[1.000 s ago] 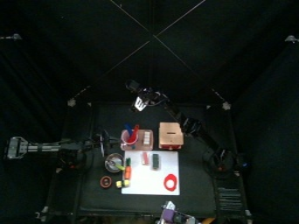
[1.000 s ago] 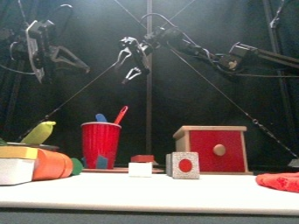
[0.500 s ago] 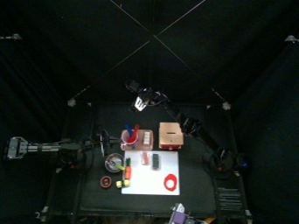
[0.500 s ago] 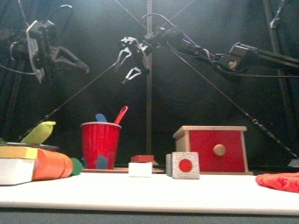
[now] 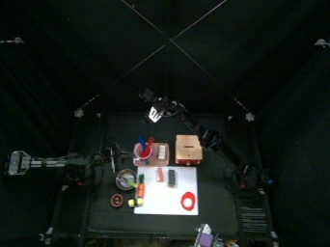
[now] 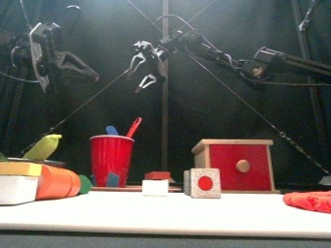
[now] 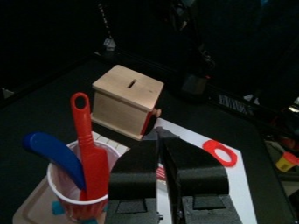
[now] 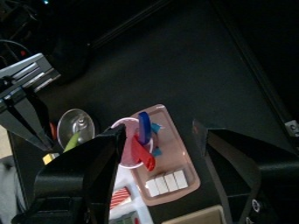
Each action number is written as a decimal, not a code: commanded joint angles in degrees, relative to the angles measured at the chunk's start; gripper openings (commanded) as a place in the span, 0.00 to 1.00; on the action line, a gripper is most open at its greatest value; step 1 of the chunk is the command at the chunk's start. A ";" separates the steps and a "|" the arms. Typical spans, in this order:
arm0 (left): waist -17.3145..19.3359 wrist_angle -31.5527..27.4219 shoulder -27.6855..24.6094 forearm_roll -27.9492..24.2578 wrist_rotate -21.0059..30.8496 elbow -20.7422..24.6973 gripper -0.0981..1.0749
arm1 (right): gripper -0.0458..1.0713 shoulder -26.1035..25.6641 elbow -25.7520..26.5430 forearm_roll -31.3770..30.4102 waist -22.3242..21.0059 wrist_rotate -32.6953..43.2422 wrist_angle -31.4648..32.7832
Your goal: Grab knife with both hands
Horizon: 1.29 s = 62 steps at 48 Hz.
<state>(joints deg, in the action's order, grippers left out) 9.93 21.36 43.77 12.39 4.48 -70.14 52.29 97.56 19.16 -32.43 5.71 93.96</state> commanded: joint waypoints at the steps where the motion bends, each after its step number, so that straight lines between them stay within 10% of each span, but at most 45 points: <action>1: 0.18 0.26 -0.09 0.00 0.09 1.14 0.41 | 0.88 -12.39 6.59 5.63 -8.96 5.89 8.61; 31: 0.26 0.26 0.18 0.97 -0.09 1.41 0.41 | 0.88 -22.15 -8.00 7.12 -9.84 5.80 9.32; 62: 0.88 -0.88 0.26 0.97 0.00 0.97 0.41 | 0.88 -17.14 -8.44 2.64 -4.22 7.56 11.95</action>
<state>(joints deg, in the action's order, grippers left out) 10.81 20.74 44.03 13.36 4.39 -70.14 37.00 88.15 23.12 -37.00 13.36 106.00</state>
